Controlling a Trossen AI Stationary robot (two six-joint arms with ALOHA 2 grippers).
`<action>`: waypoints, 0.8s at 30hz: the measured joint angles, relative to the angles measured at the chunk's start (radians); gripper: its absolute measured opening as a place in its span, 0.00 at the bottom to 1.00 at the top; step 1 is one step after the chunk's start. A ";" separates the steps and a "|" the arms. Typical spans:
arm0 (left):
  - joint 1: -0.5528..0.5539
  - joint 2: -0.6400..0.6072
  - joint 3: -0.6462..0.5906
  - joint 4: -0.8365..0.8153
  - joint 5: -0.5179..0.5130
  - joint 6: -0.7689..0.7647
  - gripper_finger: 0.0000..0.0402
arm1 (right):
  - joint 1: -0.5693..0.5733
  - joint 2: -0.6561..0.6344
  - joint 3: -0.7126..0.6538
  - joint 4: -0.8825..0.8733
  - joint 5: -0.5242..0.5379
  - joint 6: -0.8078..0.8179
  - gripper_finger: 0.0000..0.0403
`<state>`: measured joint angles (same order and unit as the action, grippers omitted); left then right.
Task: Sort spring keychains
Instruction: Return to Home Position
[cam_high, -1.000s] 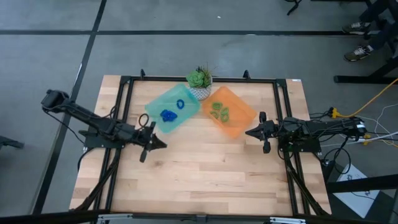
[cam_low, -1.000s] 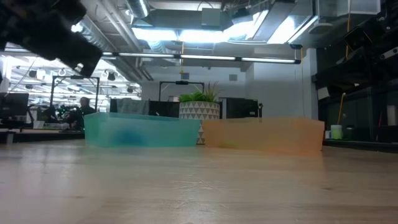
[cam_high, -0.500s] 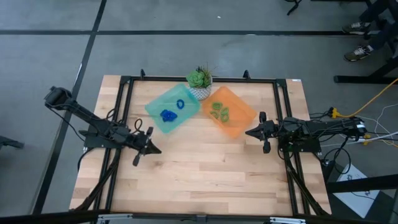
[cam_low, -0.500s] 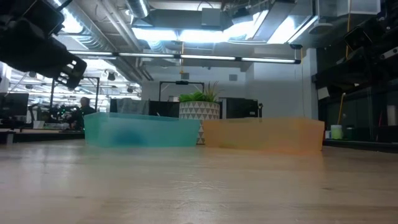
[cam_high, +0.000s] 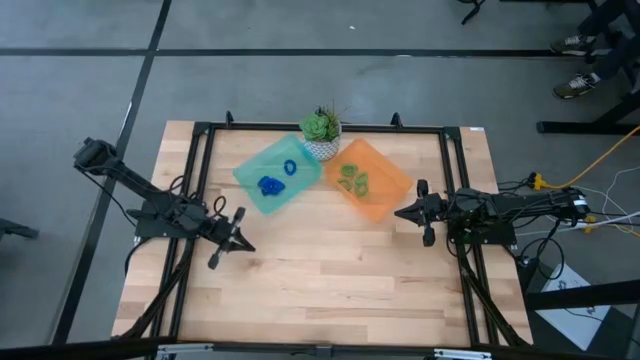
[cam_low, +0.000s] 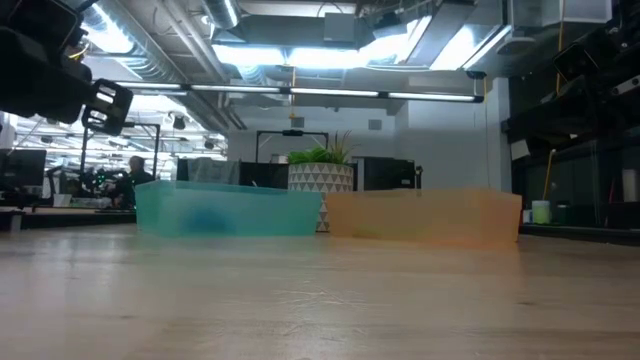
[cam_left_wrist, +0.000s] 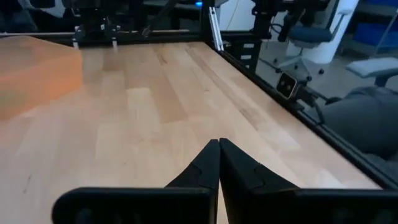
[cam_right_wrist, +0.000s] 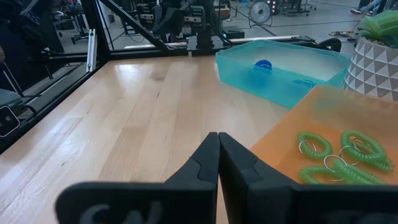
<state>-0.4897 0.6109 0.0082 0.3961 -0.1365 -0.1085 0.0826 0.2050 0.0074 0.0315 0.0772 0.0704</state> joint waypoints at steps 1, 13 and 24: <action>0.003 -0.012 0.000 -0.018 0.001 0.008 0.01 | 0.000 0.000 0.000 0.000 0.000 0.000 0.02; 0.123 -0.352 0.000 -0.202 -0.002 0.155 0.01 | 0.000 0.000 0.000 0.000 0.000 0.000 0.02; 0.258 -0.606 0.001 -0.366 0.007 0.231 0.01 | 0.000 0.000 0.000 0.000 0.000 0.000 0.02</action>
<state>-0.2322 0.0045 0.0090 0.0305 -0.1291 0.1223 0.0828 0.2052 0.0074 0.0317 0.0771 0.0704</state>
